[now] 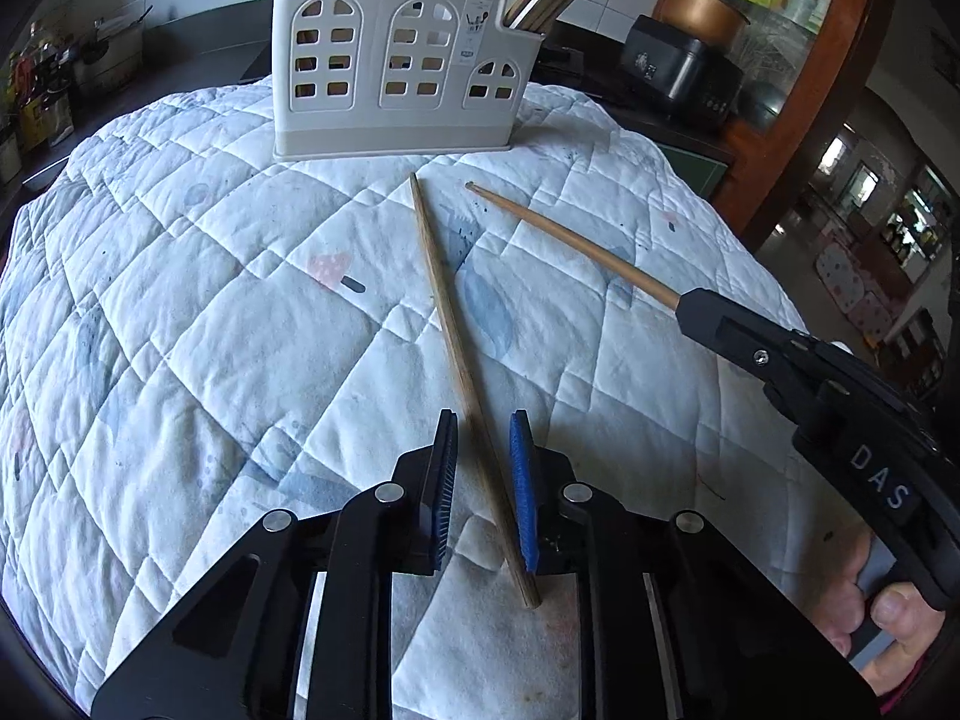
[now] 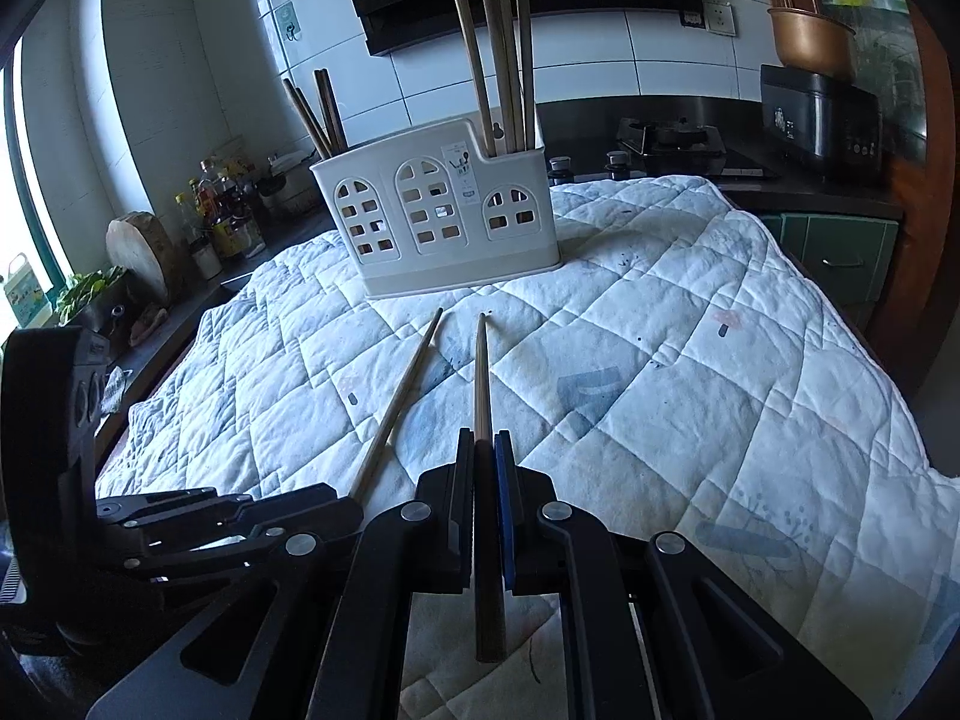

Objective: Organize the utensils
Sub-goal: 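Lift the chopstick in the left tool upright over the caddy while the right tool does likewise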

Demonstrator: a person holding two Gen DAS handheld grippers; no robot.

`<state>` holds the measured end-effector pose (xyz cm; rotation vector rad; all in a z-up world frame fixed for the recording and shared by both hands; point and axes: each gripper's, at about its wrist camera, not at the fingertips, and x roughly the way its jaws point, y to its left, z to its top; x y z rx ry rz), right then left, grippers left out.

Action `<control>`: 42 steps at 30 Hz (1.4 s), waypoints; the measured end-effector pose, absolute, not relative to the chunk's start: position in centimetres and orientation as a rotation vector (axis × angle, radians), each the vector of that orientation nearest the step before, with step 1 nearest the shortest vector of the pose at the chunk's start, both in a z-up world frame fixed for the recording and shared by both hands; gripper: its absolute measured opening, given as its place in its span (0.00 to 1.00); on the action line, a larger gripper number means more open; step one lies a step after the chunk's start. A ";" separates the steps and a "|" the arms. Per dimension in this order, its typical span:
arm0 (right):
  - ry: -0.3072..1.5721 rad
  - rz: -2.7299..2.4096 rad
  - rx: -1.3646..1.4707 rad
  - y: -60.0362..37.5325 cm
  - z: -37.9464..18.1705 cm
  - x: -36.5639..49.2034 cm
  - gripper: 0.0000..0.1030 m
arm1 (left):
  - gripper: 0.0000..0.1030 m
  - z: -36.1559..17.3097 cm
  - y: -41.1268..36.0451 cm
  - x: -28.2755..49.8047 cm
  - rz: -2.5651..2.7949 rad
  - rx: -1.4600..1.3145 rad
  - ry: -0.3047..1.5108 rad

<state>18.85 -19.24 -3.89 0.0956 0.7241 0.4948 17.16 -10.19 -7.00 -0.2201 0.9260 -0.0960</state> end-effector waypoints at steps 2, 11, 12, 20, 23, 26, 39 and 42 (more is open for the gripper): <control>0.722 0.495 0.099 -19.3 -3.9 18.9 0.06 | 0.16 -7.4 -10.6 17.4 -0.075 -0.205 0.935; 0.708 0.504 0.107 -19.3 -3.9 18.7 0.06 | 0.05 -6.9 -9.7 17.2 -0.023 -0.191 0.915; 0.705 0.505 0.106 -19.3 -3.8 18.7 0.06 | 0.05 -6.6 -9.3 16.9 -0.018 -0.196 0.904; 0.645 0.517 0.129 -19.5 -2.6 17.8 0.06 | 0.05 -2.4 -6.3 14.4 -0.020 -0.229 0.764; 0.635 0.526 0.114 -19.0 -1.7 17.2 0.06 | 0.05 -0.7 -5.2 13.7 -0.024 -0.228 0.722; 0.624 0.544 0.088 -18.3 -0.3 16.8 0.06 | 0.05 0.7 -4.6 13.4 -0.040 -0.213 0.690; 0.632 0.591 -0.071 -17.4 8.9 19.3 0.06 | 0.05 6.9 -3.1 15.4 -0.125 -0.147 0.606; 0.635 0.598 -0.106 -17.1 11.3 20.2 0.06 | 0.05 8.6 -2.9 16.3 -0.141 -0.126 0.597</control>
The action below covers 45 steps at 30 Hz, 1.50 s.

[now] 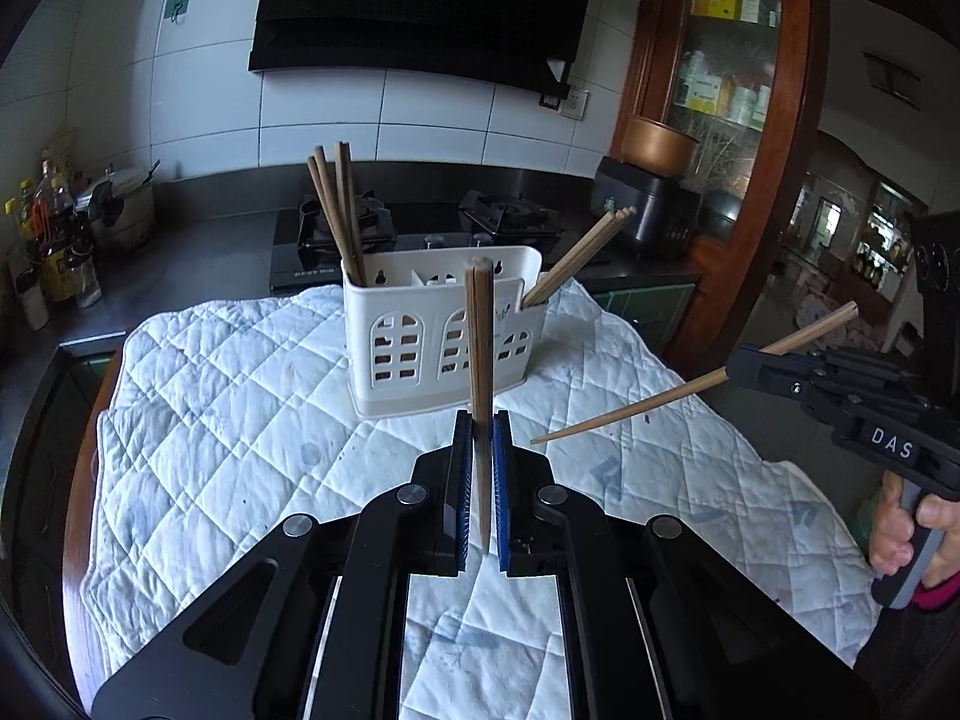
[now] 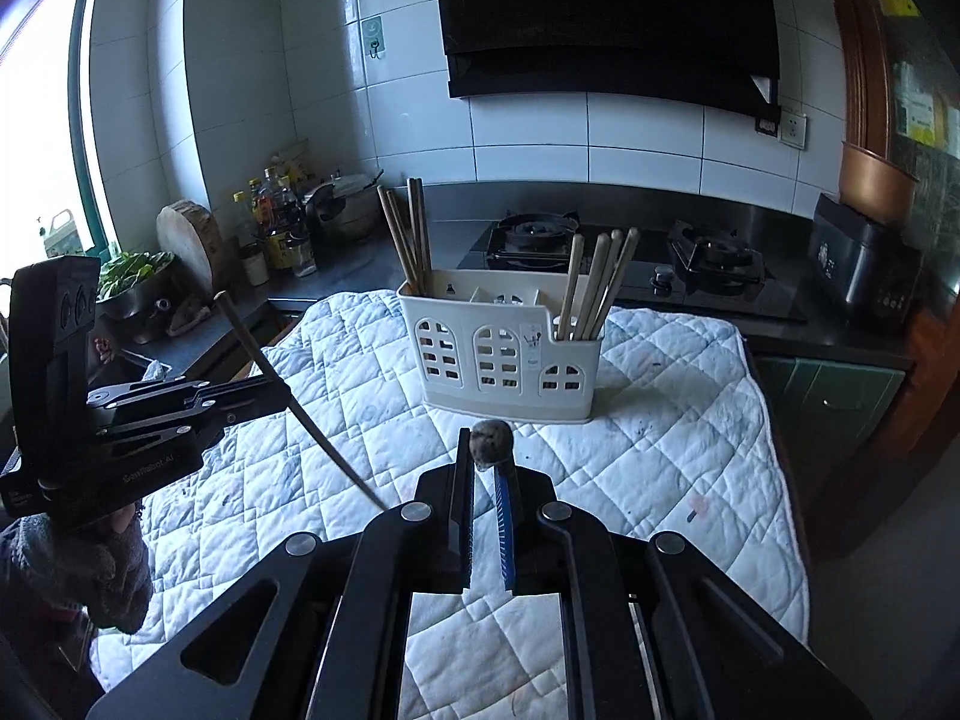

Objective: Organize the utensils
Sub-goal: 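Lift the chopstick in the left tool upright over the caddy while the right tool does likewise, then lower both chopsticks into the white caddy and open both tools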

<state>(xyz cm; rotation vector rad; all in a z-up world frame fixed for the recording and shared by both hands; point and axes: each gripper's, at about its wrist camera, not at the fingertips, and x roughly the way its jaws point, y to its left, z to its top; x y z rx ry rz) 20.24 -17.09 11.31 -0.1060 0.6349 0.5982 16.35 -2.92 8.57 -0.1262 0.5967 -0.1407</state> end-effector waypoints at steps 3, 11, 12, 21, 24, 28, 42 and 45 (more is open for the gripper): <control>0.629 0.594 -0.137 -16.7 13.7 21.3 0.06 | 0.05 10.3 -2.8 17.1 -0.146 -0.100 0.578; 0.597 0.548 -0.186 -15.7 19.2 24.8 0.06 | 0.05 16.7 -1.8 19.7 -0.128 -0.061 0.471; 0.596 0.538 -0.192 -15.4 19.7 25.4 0.06 | 0.05 17.7 -1.7 20.3 -0.121 -0.055 0.452; 0.633 0.465 -0.225 -13.8 20.1 30.4 0.06 | 0.05 22.3 -1.5 26.1 -0.040 -0.036 0.323; 0.653 0.459 -0.215 -13.7 19.5 31.8 0.06 | 0.05 21.9 -1.5 27.9 -0.008 -0.031 0.302; 0.686 0.463 -0.215 -13.4 18.2 32.9 0.06 | 0.05 19.9 -0.4 29.8 0.010 -0.071 0.328; 0.760 0.465 -0.212 -11.7 14.4 35.4 0.07 | 0.06 14.4 2.4 32.0 -0.020 -0.128 0.430; 0.768 0.465 -0.207 -11.6 14.0 35.7 0.07 | 0.06 14.0 2.2 32.0 -0.026 -0.125 0.438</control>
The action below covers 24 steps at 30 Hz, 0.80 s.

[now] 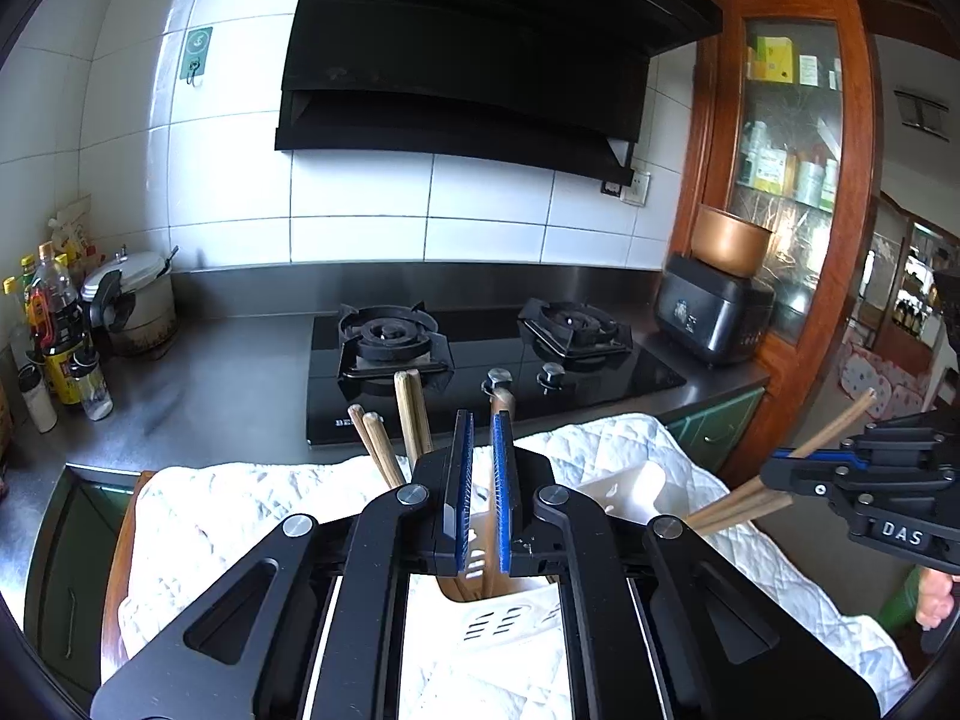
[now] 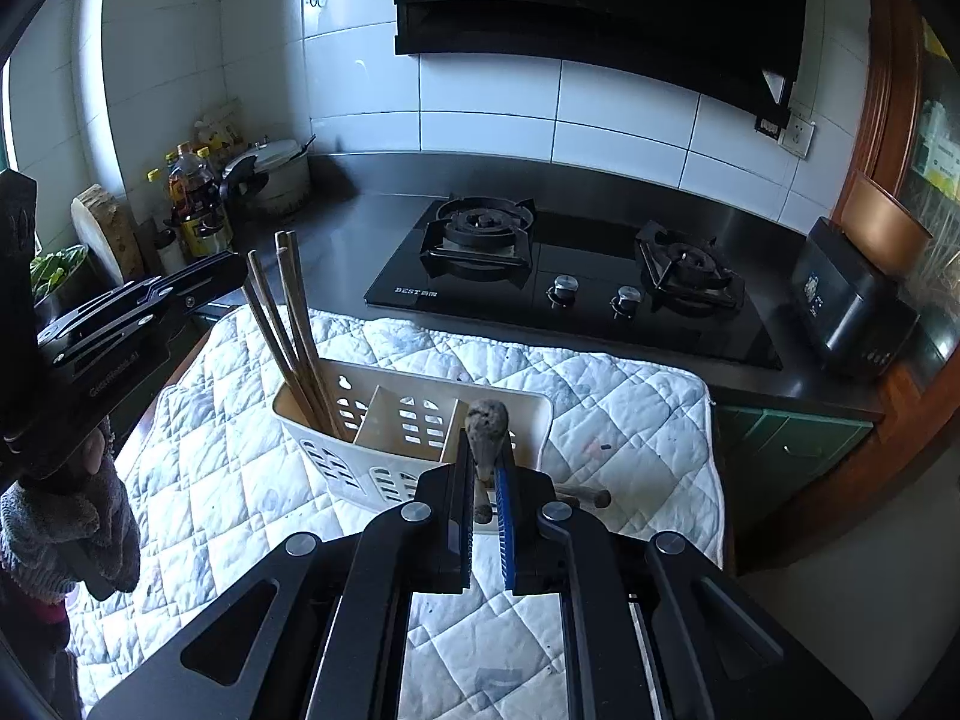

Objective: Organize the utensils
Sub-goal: 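Lower both chopsticks into the white caddy and open both tools, then withdraw both open tools up and away from the caddy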

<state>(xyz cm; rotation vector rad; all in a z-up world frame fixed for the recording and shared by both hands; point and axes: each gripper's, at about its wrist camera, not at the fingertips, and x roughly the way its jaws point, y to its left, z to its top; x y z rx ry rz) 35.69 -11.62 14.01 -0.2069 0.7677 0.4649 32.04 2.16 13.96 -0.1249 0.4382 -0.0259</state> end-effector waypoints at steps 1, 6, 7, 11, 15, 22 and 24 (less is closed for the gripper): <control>0.771 0.466 -0.206 -11.6 13.9 35.8 0.07 | 0.06 13.9 2.2 32.1 -0.024 -0.124 0.440; 0.768 0.465 -0.195 -11.8 13.7 35.7 0.09 | 0.08 13.6 1.9 31.5 -0.046 -0.100 0.440; 0.768 0.466 -0.191 -11.9 13.7 35.7 0.10 | 0.09 13.6 1.8 31.3 -0.053 -0.097 0.440; 0.750 0.467 -0.181 -12.1 13.9 35.3 0.29 | 0.09 13.6 1.6 30.7 -0.066 -0.090 0.443; 0.723 0.465 -0.170 -12.7 14.5 34.4 0.47 | 0.10 13.6 1.5 29.7 -0.076 -0.087 0.447; 0.632 0.453 -0.161 -14.6 16.0 31.0 0.73 | 0.65 13.5 1.3 25.6 -0.094 -0.096 0.399; 0.604 0.453 -0.153 -15.3 16.4 29.8 0.78 | 0.65 13.2 1.1 24.4 -0.088 -0.084 0.391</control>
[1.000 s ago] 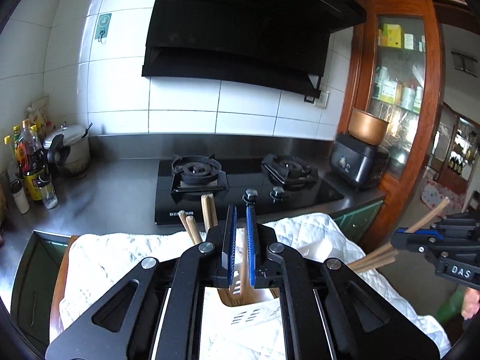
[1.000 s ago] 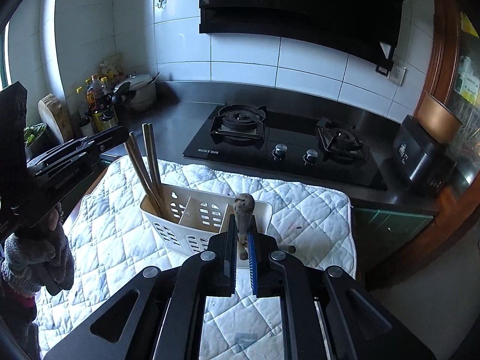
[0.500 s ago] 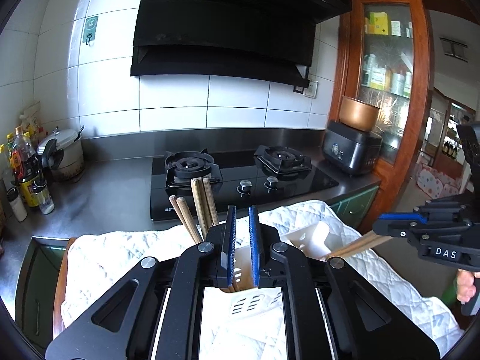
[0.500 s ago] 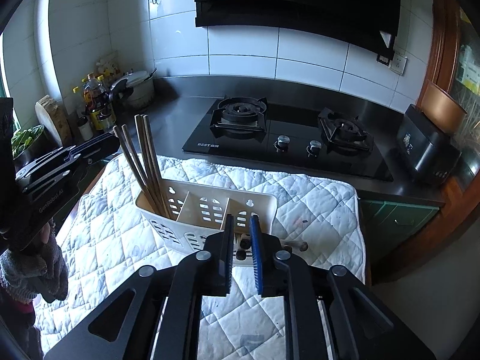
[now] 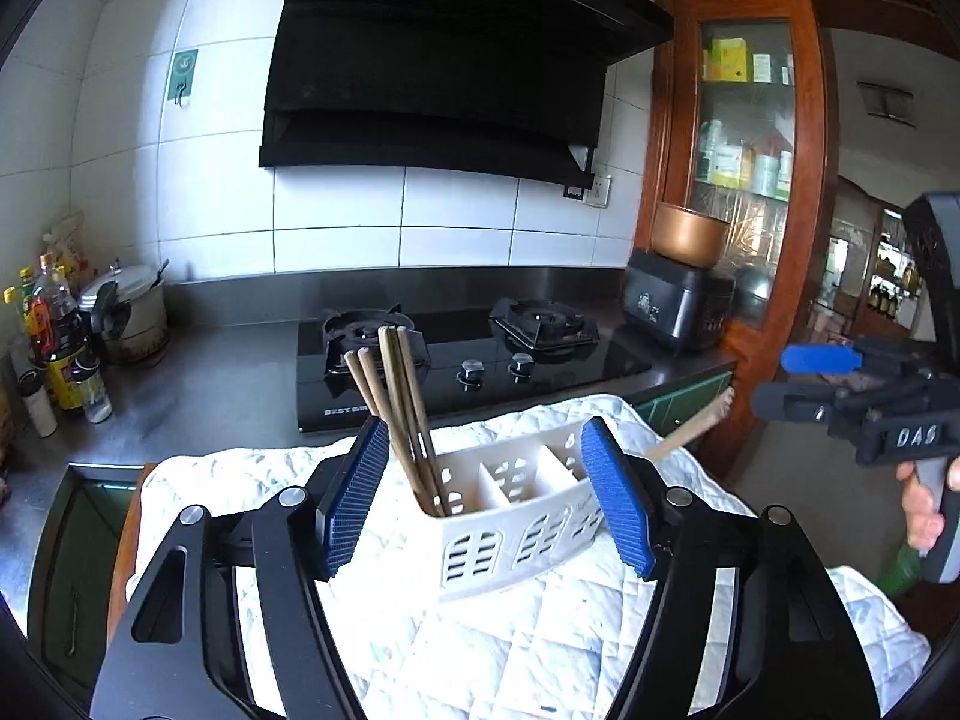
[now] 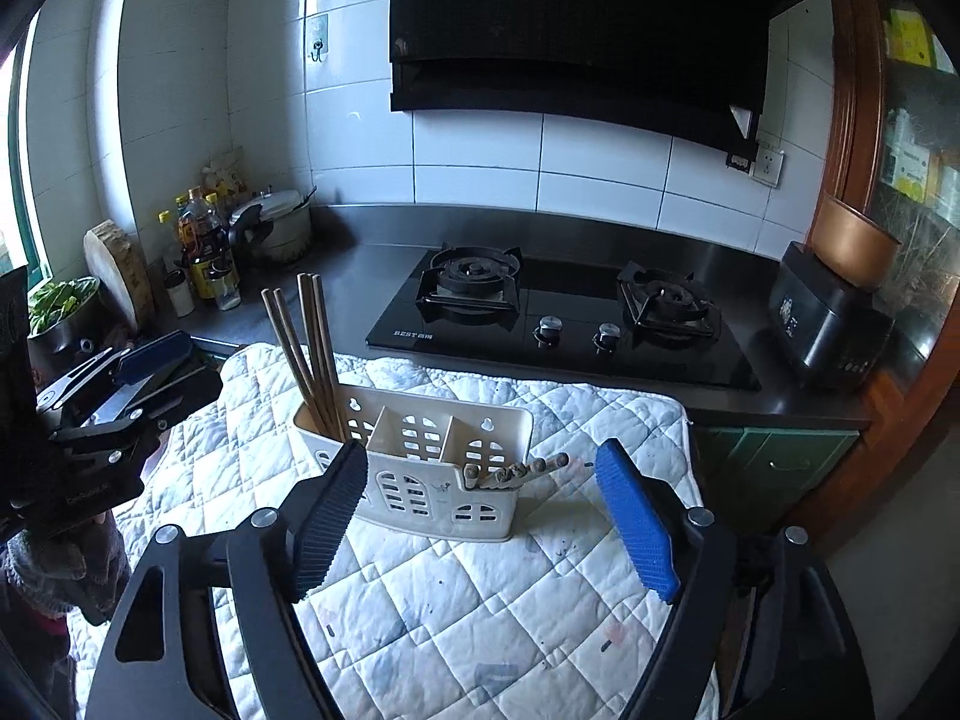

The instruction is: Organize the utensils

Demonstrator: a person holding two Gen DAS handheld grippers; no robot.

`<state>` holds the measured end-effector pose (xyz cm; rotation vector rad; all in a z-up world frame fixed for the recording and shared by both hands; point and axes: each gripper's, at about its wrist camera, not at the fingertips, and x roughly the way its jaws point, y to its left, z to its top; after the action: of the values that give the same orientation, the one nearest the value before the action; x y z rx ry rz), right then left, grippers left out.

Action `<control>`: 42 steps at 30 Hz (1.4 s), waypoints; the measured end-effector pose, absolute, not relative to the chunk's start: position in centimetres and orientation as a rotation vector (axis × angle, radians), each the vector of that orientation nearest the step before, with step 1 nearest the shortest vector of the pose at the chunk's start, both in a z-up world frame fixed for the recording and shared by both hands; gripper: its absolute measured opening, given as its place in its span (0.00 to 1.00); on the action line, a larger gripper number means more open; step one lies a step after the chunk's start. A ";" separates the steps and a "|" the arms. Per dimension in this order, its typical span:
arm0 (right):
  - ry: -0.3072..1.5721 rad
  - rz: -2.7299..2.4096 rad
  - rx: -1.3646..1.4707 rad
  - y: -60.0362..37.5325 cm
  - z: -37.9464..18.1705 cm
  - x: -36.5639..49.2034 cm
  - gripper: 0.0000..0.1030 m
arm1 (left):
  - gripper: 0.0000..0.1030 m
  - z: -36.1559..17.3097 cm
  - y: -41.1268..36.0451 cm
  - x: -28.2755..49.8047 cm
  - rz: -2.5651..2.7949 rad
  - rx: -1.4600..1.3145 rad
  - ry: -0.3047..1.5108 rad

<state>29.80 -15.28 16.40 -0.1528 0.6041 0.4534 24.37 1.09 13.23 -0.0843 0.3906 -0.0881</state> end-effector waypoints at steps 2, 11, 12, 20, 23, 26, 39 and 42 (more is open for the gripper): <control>0.580 0.456 -0.142 -16.0 16.7 28.6 0.82 | 0.67 13.0 0.8 23.1 -0.092 -0.087 0.384; 0.534 0.411 -0.109 -18.6 15.0 23.7 0.89 | 0.72 12.0 0.0 17.2 -0.045 -0.054 0.382; 0.535 0.410 -0.101 -18.9 14.7 23.2 0.90 | 0.72 11.9 -0.1 16.6 -0.036 -0.043 0.383; 0.510 0.365 -0.110 -19.5 11.9 19.0 0.92 | 0.86 11.3 -0.8 10.6 0.003 -0.001 0.349; 0.498 0.349 -0.125 -19.1 10.9 17.1 0.92 | 0.86 11.0 -1.1 9.0 0.023 0.007 0.345; 0.495 0.353 -0.126 -18.6 10.1 15.4 0.93 | 0.86 10.6 -1.2 7.6 0.024 0.007 0.346; 0.471 0.308 -0.128 -17.2 8.6 9.6 0.93 | 0.86 9.5 0.0 3.0 0.030 -0.023 0.343; 0.469 0.305 -0.124 -17.0 8.4 8.6 0.93 | 0.86 9.5 0.3 2.1 0.027 -0.036 0.335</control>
<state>8.64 -17.01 8.43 -0.1240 0.4689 0.3050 2.11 0.34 9.49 -0.0359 0.3346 0.0268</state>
